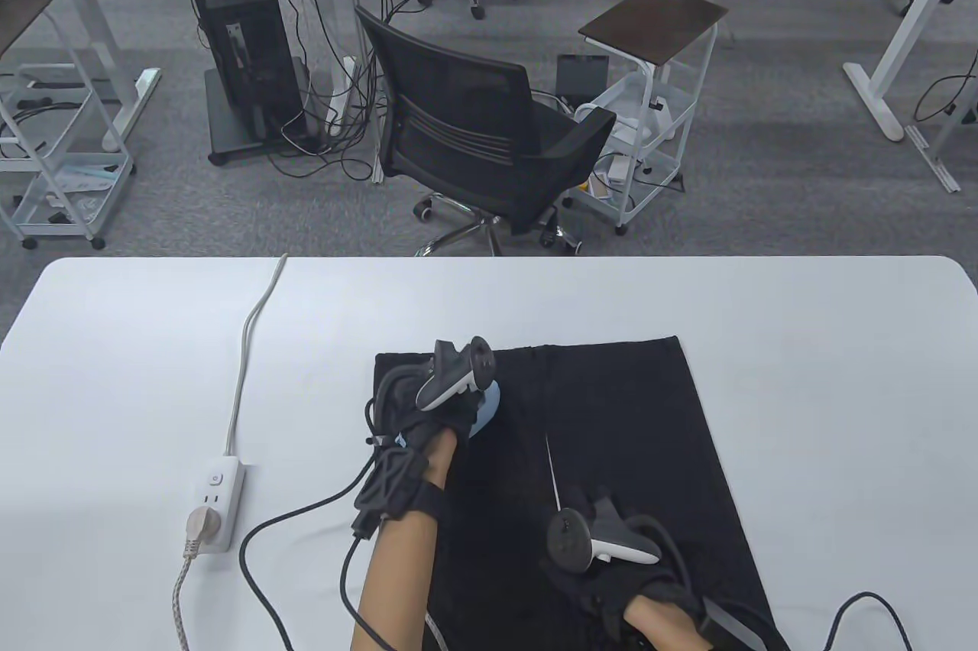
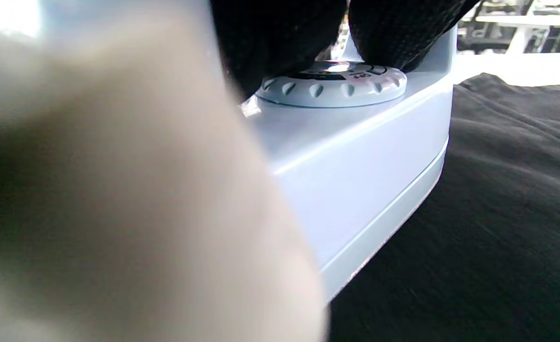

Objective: Iron trousers with electric iron on table

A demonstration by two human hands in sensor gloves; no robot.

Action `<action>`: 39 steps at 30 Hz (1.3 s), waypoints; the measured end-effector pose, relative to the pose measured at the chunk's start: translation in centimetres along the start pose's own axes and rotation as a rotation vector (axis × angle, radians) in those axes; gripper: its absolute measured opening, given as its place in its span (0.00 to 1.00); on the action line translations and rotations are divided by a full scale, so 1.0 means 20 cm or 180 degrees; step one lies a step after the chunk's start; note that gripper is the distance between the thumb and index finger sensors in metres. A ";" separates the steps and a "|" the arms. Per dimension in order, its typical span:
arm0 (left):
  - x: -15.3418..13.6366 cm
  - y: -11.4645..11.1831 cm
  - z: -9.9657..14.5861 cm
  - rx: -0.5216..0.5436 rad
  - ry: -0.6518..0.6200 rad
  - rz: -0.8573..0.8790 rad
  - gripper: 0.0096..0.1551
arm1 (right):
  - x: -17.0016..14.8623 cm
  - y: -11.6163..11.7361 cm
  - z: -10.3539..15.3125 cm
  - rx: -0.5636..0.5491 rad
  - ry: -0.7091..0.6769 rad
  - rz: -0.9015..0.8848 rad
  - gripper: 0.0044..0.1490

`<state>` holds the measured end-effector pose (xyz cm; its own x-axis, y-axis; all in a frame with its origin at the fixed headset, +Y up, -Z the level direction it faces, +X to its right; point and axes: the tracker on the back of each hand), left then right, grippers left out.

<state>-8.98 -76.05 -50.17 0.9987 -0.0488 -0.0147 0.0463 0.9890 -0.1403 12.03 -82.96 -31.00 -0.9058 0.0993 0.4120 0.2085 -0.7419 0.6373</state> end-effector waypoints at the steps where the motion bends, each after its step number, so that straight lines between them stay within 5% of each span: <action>1: -0.01 0.00 -0.02 -0.0001 0.0005 0.0007 0.27 | 0.00 0.00 0.00 0.0002 -0.0001 0.0001 0.46; 9: 0.01 -0.01 0.06 -0.0038 -0.0146 0.0033 0.25 | 0.00 -0.01 0.00 0.0024 0.0015 0.0071 0.47; 22: 0.05 -0.11 0.78 -0.0028 -0.0934 -0.0043 0.25 | -0.05 -0.01 0.01 0.0015 -0.0058 -0.0067 0.46; 27: 0.06 -0.14 0.97 -0.0017 -0.1162 -0.0079 0.25 | -0.05 -0.01 0.01 -0.0006 -0.0045 -0.0041 0.46; 32: 0.05 -0.13 0.93 0.0024 -0.1064 -0.0070 0.25 | -0.04 -0.01 0.01 0.0003 -0.0051 -0.0021 0.46; 39: 0.03 -0.08 0.55 -0.0022 -0.0634 0.0021 0.25 | -0.03 -0.01 0.01 -0.0032 -0.0061 0.0007 0.46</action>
<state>-8.23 -76.04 -39.18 0.9835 -0.0132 0.1805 0.0404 0.9882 -0.1477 12.58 -82.85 -31.25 -0.8981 0.1102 0.4258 0.2067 -0.7487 0.6299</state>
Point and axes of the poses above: the tracker on the back of each hand, its own x axis roughly to the thumb side, its own z axis roughly from the fingertips to the wrist, y = z × x, and after that the axes turned 8 degrees about x, right-handed
